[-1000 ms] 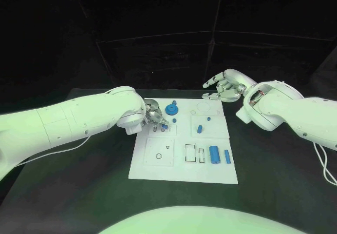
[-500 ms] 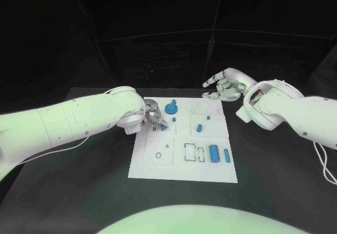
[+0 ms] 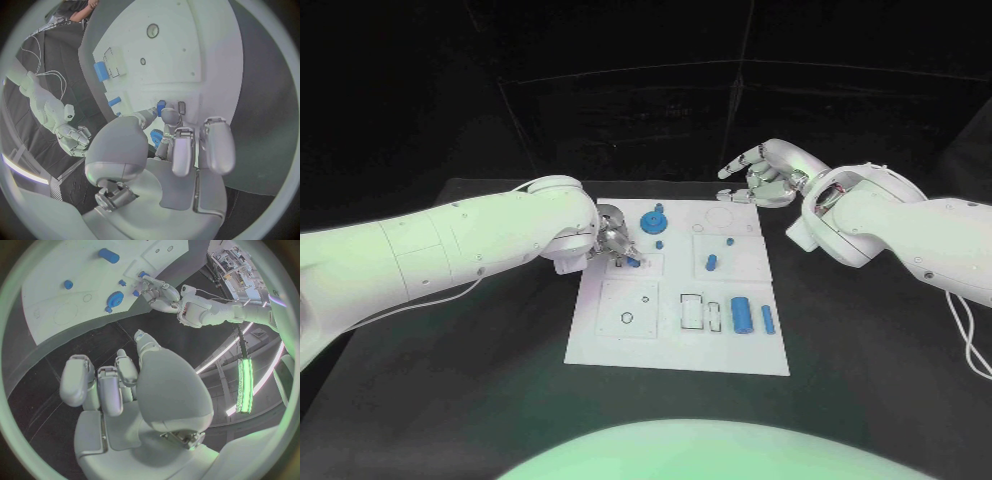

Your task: Assemble the parts on the task board

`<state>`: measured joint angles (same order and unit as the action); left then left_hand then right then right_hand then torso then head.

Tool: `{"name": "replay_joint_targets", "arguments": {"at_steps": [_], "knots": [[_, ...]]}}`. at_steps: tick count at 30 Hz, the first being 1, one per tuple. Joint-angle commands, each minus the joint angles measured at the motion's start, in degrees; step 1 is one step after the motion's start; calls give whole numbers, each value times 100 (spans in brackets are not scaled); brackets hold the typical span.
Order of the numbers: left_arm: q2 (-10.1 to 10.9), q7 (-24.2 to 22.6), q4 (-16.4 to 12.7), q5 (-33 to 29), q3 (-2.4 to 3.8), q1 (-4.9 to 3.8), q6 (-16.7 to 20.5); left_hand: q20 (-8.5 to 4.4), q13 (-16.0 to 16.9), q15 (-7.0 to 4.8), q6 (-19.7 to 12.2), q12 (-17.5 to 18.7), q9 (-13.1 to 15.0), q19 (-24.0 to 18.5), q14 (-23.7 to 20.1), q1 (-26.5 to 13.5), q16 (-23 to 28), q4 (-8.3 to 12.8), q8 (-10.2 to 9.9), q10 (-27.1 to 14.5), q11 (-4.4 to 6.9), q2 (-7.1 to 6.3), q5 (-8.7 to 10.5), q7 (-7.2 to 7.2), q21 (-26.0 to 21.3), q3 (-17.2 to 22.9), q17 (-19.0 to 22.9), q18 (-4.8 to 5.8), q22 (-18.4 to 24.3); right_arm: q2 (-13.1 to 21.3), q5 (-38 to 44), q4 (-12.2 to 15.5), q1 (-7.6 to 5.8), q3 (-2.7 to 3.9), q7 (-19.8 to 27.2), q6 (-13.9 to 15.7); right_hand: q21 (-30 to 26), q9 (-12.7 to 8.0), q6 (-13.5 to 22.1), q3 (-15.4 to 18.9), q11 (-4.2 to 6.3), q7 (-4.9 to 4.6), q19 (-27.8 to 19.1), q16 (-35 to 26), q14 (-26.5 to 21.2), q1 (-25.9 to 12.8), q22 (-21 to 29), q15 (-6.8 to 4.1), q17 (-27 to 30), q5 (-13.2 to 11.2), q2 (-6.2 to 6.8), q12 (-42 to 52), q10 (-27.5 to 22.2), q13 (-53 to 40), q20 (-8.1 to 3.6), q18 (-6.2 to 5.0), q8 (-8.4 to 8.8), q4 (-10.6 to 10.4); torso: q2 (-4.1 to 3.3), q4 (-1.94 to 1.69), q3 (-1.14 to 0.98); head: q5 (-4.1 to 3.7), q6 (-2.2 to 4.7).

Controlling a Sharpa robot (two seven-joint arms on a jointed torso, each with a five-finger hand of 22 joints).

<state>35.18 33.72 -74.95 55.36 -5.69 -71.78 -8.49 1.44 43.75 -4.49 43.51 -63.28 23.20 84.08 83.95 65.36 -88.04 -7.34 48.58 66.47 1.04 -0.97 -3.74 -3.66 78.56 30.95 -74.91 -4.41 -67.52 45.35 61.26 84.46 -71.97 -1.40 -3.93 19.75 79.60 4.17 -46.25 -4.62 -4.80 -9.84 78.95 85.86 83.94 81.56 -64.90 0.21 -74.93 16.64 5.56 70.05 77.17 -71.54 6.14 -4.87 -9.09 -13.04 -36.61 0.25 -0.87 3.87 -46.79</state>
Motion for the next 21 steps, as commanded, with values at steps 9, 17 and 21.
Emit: {"name": "replay_joint_targets", "arguments": {"at_steps": [9, 17, 21], "knots": [[-49, 79, 34, 129, -1, -6, -225, -5, 17, -24, 0, -46, 11, 16, 532, 40, -14, 788, 37, 44, -12, 16, -13, 19, 2, 809, -1193, 28, -14, -20, 10, 0, -10, 5, 24, -18, -39, -11, -30, 25, 21, 1, -56, -37, 407, -26, 15, -13, -646, 28, -61, 3, -19, 14, -3, 1, -27, -5, -3, 2, -2, -6, -25], [-70, 80, 61, 129, -1, -6, -240, -5, 16, -24, 1, -45, 12, 16, 532, 39, -14, 790, 38, 44, -12, 14, -13, 19, 2, 813, -1193, 28, -14, -30, 41, 2, -10, 5, 28, -16, -42, -12, -30, 26, 21, 1, -58, -38, 407, -27, 20, -13, -646, 30, -62, 1, -21, 16, -3, 0, -28, -5, 1, -1, -6, -7, -27], [-97, 109, 105, 130, -1, -6, -275, -5, 16, -24, 1, -45, 12, 16, 532, 39, -14, 790, 38, 44, -12, 14, -13, 19, 2, 813, -1193, 28, -14, -35, 44, 2, -10, 5, 28, -18, -42, -12, -30, 26, 21, 1, -58, -38, 407, -27, 20, -13, -646, 30, -62, 1, -21, 16, -3, 0, -28, -5, 1, 3, -5, 0, -32]]}}
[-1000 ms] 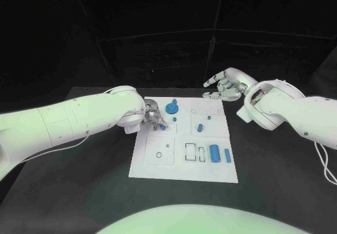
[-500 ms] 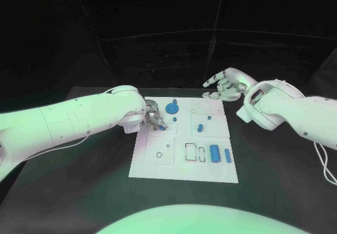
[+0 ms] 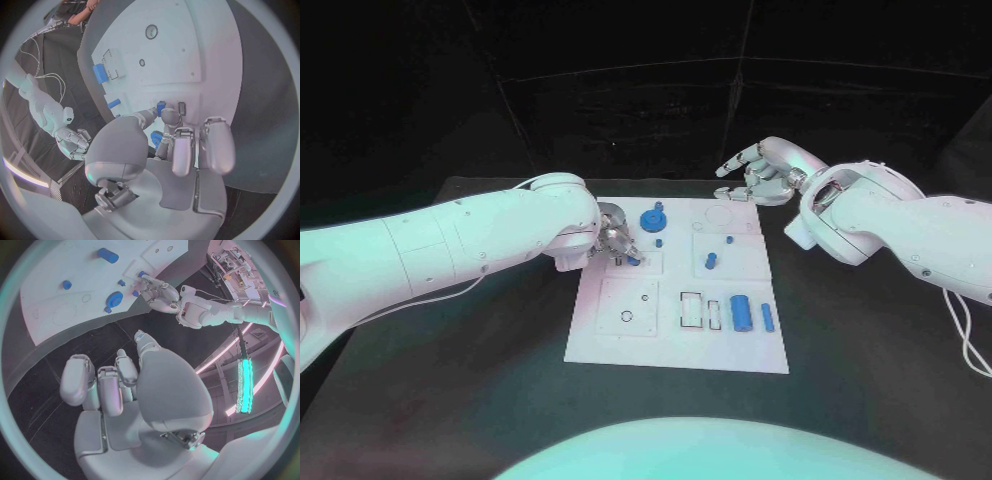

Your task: Assemble the parts on the task board

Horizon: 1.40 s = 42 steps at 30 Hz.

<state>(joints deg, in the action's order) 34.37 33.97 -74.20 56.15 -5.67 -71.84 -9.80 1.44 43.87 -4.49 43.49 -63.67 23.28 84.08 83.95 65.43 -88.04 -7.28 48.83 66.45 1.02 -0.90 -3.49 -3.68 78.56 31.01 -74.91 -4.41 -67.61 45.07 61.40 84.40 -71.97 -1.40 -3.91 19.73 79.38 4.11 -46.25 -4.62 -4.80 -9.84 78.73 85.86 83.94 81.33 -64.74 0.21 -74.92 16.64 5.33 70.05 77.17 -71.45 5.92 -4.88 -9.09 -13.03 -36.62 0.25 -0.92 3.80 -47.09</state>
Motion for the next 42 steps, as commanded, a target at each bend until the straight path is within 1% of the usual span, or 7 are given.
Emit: {"name": "replay_joint_targets", "arguments": {"at_steps": [1, 9, 15, 19, 27, 34, 42], "knots": [[-26, 99, 48, 51, -4, 1, -157, -6, 8, -25, 2, -9, 4, 18, 532, 31, -16, 786, 14, 49, -11, 6, -38, 21, 6, 810, -1197, 30, -13, -6, 31, 9, -11, 5, 24, -17, -19, -6, -30, 26, 21, 1, -36, -38, 407, -4, 5, -13, -647, 30, -39, 1, -21, 7, 19, 0, -28, -5, 1, 2, 1, 10, -5], [-128, 170, 159, 51, -4, -1, -338, -6, 48, -24, 31, -43, 10, 20, 531, -72, -14, 741, 32, 97, -11, -1, -30, 24, 10, 825, -1191, 32, -21, -3, 32, 10, -11, 4, 10, -23, -19, -6, -30, 26, 21, 1, -36, -38, 407, -4, 5, -13, -647, 30, -39, 1, -21, 7, 19, 0, -28, -5, -2, 13, 1, 15, -11], [-182, 171, 197, 50, -4, -2, -389, -11, 95, -33, 103, -90, 22, 21, 534, -268, -20, 619, 69, 156, 4, -6, -21, 48, 9, 776, -1202, 32, -24, -2, 33, 14, -11, 4, -6, -49, -19, -6, -30, 26, 21, 1, -36, -38, 407, -4, 5, -13, -647, 30, -39, 1, -21, 7, 19, 0, -28, -5, -1, 2, -3, -1, -26], [-204, 175, 213, 50, -4, -2, -386, -25, 159, -52, 198, -156, 33, 22, 538, -534, -31, 427, 112, 220, 32, -69, -10, 86, 8, 538, -1219, 31, -28, -4, 33, 15, -11, 4, -11, -58, -19, -6, -30, 26, 21, 1, -36, -38, 407, -4, 5, -13, -647, 30, -39, 1, -21, 7, 19, 0, -28, -5, 0, 7, 0, 4, -23], [-263, 194, 301, 50, -4, -2, -392, -58, 297, -90, 287, -264, 59, 29, 551, -615, -64, 368, 183, 306, 76, -99, -7, 139, 19, 309, -1275, 35, -57, -31, 33, 4, -11, 4, -9, -67, -19, -6, -30, 26, 21, 1, -36, -38, 407, -4, 5, -13, -647, 30, -39, 1, -21, 7, 19, 0, -28, -5, 0, 3, -1, -6, -30], [-305, 138, 404, 50, -3, -2, -324, -85, 413, -114, 331, -365, 83, 50, 568, -761, -105, 227, 239, 381, 103, -101, -7, 167, 54, 36, -1345, 49, -130, -62, 33, -20, -11, 4, -2, -82, -24, -7, -34, 30, 22, 3, -39, -41, 406, -9, 12, -14, -644, 39, -43, 1, -23, 8, 18, -1, -34, -6, 2, 2, 3, -3, -34], [-294, 82, 430, 50, -3, -2, -279, -98, 482, -124, 377, -438, 92, 57, 573, -978, -121, 0, 276, 409, 111, -205, 1, 177, 61, -579, -1371, 53, -153, -62, 33, -22, -11, 4, -18, -113, -27, -8, -33, 32, 23, 3, -41, -44, 405, -10, 17, -14, -639, 51, -47, -3, -28, 13, 18, -1, -36, -6, 1, 1, 5, -16, -39]]}}
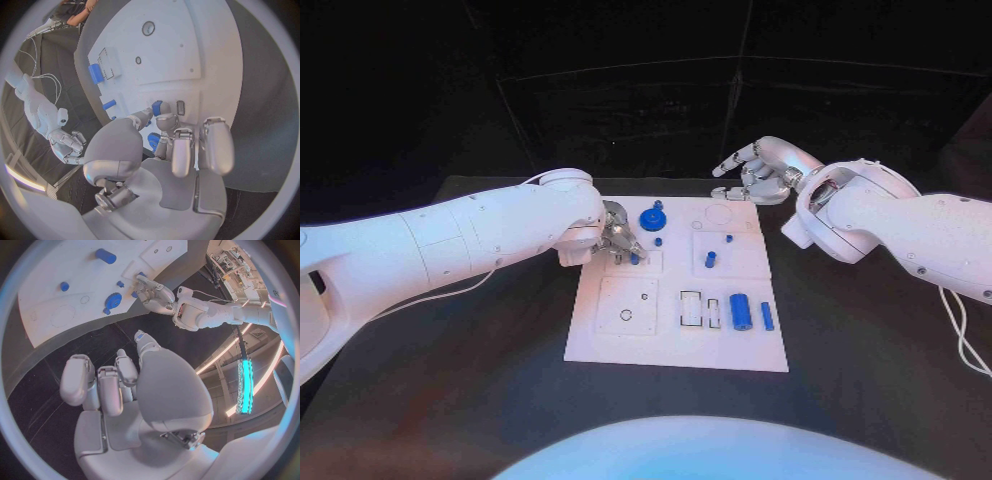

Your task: Assemble the parts on the task board

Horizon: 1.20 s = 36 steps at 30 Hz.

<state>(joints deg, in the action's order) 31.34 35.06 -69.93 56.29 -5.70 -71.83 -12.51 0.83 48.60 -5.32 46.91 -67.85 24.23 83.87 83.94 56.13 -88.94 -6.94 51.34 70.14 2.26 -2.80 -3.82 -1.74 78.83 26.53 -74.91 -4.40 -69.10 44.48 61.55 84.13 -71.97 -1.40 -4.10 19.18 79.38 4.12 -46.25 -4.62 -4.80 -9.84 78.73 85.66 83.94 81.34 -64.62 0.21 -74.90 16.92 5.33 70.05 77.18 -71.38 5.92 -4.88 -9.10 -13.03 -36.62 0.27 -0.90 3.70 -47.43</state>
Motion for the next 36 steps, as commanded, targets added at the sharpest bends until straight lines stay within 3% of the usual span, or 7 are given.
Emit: {"name": "replay_joint_targets", "arguments": {"at_steps": [1, 14, 17, 20, 23, 25, 36], "knots": [[14, -38, 1, 36, 0, -3, 9, -38, 20, -43, 40, -30, -4, 76, 575, -53, -35, -54, 25, 44, -12, -22, 34, -15, 31, -227, -1378, 52, -1, -4, 18, 3, -11, 4, -2, -61, -28, -9, -32, 32, 23, 3, -41, -24, 405, -9, 5, -14, -641, 33, -50, -4, -29, 6, 17, -1, -37, -5, 0, -2, 3, -9, -2], [213, -195, -208, 7, 16, -6, 303, -70, 124, -70, 75, -120, -17, 96, 593, -306, -78, -522, 28, 90, 20, -312, 108, 22, 47, -1471, -1455, 59, -56, -16, 18, -47, -9, 4, 19, -129, -35, -10, -31, 35, 23, 3, -47, -28, 404, -12, 19, -15, -634, 45, -49, -8, -34, 11, 17, -4, -38, -5, 2, -4, 3, -38, 1], [296, -262, -284, -34, 86, -12, 341, -80, 125, -80, 74, -122, -16, 98, 594, -288, -80, -591, 30, 88, 28, -338, 111, 31, 46, -1629, -1459, 59, -57, -18, 18, -58, -9, 3, 23, -134, -35, -10, -31, 35, 23, 3, -47, -28, 404, -12, 19, -15, -634, 45, -49, -8, -34, 11, 17, -4, -38, -5, 0, -5, 6, -49, 1], [393, -553, -338, -204, 222, -39, 329, -86, 52, -83, 44, -79, -19, 84, 588, -111, -68, -605, 18, 38, 25, -246, 108, 28, 13, -1723, -1437, 51, -6, -15, 18, -67, -8, 3, 20, -127, -37, -11, -30, 37, 23, 3, -49, -28, 404, -14, 23, -15, -634, 47, -48, -9, -35, 12, 17, -4, -38, -5, 4, -9, 3, -54, 5], [490, -796, -387, -308, 311, -88, 289, -47, -731, -18, -215, 407, -83, -131, 511, 349, 99, -437, -128, -476, -59, 34, 91, -81, -408, -1587, -1135, -72, 708, -7, 18, -77, -8, 3, 12, -121, -39, -11, -29, 40, 23, 3, -51, -28, 404, -16, 28, -15, -634, 49, -46, -10, -36, 13, 17, -5, -38, -6, 13, -23, 0, -66, 12], [545, -912, -383, -348, 349, -137, 223, 3, -954, 38, -347, 547, -142, -215, 485, 449, 158, -408, -230, -647, -129, 80, 96, -158, -593, -1626, -1037, -117, 987, -3, 18, -85, -7, 3, 7, -118, -43, -12, -28, 41, 23, 3, -55, -29, 404, -17, 36, -15, -633, 50, -46, -12, -38, 14, 17, -7, -38, -6, 7, -18, 7, -58, 17], [276, -664, 509, -409, 397, -322, -564, 124, -1078, 151, -509, 557, -399, -222, 482, 420, 181, -587, -540, -732, -255, 203, 97, -296, -749, -1944, -1006, -145, 1157, -42, 18, -120, -6, 2, -3, -143, -44, -13, -26, 46, 22, 2, -55, -31, 403, -24, 36, -15, -631, 47, -46, -10, -38, 13, 17, -7, -39, -9, -7, 8, 0, 8, 72]]}}
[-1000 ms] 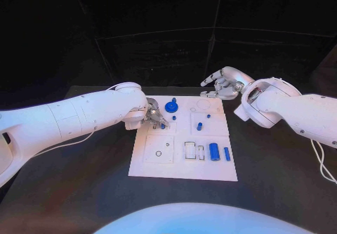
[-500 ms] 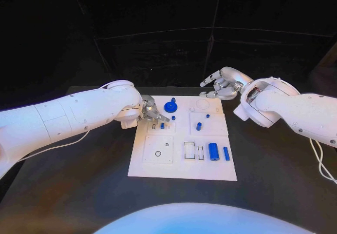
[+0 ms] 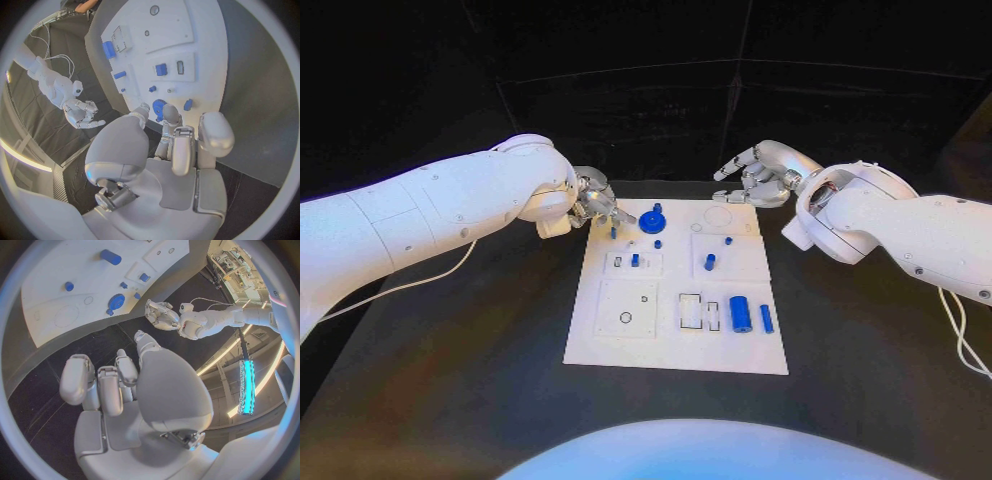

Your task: Assemble the parts on the task board

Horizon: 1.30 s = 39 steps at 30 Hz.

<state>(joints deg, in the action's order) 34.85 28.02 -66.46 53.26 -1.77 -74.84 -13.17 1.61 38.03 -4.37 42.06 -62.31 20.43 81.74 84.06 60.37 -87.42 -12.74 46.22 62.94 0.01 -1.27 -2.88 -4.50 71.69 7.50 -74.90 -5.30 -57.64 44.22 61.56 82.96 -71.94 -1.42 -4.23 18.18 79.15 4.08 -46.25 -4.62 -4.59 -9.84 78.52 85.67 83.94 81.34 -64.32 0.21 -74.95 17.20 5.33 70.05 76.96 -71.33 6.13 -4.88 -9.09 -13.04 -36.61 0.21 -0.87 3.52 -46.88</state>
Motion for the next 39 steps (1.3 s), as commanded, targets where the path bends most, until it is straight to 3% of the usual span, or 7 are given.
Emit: {"name": "replay_joint_targets", "arguments": {"at_steps": [1, 7, 11, 17, 23, 35, 39], "knots": [[-117, 81, 255, -107, 4, -26, -573, 52, -34, 60, -24, 5, -37, -9, 471, -17, 30, -34, -44, -22, -33, 61, 3, -26, -47, -73, -1004, -56, 25, -23, 16, -5, -9, 3, 13, -46, -22, -10, -24, 52, 1, 2, -35, -32, 404, -33, 6, -14, -628, 10, -48, -8, -17, 7, -4, -6, -41, -14, -10, 20, -3, 46, 30], [-366, 187, 759, 5, -11, -32, -846, 63, -33, 71, -23, -8, -80, -2, 476, -38, 18, -97, -79, -32, -46, 84, 4, -36, -50, -163, -1025, -55, 16, -44, 16, -12, -9, 3, 17, -56, -24, -11, -23, 56, 0, 2, -36, -33, 404, -40, 8, -14, -628, 0, -50, -8, -18, 8, -5, -6, -42, -17, -23, 33, 5, 56, 47], [-534, 155, 1075, 156, -35, -17, -936, 66, 6, 74, -15, -34, -90, 19, 486, -37, -4, -109, -84, -10, -47, 92, 4, -37, -11, -183, -1063, -42, -53, -46, 16, 0, -8, 3, 29, -49, -25, -11, -23, 56, 1, 2, -37, -34, 403, -39, 11, -14, -626, 1, -52, -10, -19, 10, -4, -7, -42, -17, -19, 23, -2, 55, 37], [-697, 33, 1410, 240, -56, -2, -950, 64, 234, 58, 135, -204, -118, 73, 505, 26, -48, -147, -45, 142, -25, 141, 6, -1, 63, -305, -1135, -24, -176, -48, 16, 2, -7, 3, 36, -42, -26, -11, -22, 55, 1, 2, -38, -33, 404, -40, 12, -14, -627, 2, -54, -9, -19, 10, -4, -7, -43, -18, -15, 31, 2, 72, 42], [-757, -54, 1554, 258, -58, 0, -919, 8, 737, -10, 380, -541, -23, 153, 540, 90, -129, -207, 167, 462, 68, 203, 5, 103, 202, -486, -1273, 11, -403, -57, 16, -3, -7, 3, 37, -43, -26, -11, -22, 55, 1, 2, -38, -33, 404, -40, 12, -14, -627, 2, -54, -9, -19, 10, -4, -7, -43, -18, -19, 31, 0, 65, 45], [-945, -100, 1783, 342, -60, 2, -1091, -11, 722, -24, 337, -545, -8, 164, 546, 115, -144, -227, 173, 445, 78, 193, 4, 109, 230, -585, -1299, 21, -449, -90, 16, -27, -6, 3, 41, -62, -26, -11, -22, 55, 1, 2, -38, -33, 404, -40, 12, -14, -627, 2, -54, -9, -19, 10, -4, -7, -43, -18, -14, 16, 1, 50, 26], [-1044, -143, 1902, 479, -64, 19, -1115, -2, 676, 2, 166, -527, -66, 160, 554, 220, -166, -209, 32, 391, 37, 224, 4, 54, 235, -682, -1338, 26, -459, -101, 16, -36, -6, 3, 44, -68, -27, -12, -21, 55, 1, 1, -37, -31, 405, -46, 11, -14, -634, 3, -70, 1, -14, 1, -5, -7, -46, -23, -14, 25, -1, 64, 24]]}}
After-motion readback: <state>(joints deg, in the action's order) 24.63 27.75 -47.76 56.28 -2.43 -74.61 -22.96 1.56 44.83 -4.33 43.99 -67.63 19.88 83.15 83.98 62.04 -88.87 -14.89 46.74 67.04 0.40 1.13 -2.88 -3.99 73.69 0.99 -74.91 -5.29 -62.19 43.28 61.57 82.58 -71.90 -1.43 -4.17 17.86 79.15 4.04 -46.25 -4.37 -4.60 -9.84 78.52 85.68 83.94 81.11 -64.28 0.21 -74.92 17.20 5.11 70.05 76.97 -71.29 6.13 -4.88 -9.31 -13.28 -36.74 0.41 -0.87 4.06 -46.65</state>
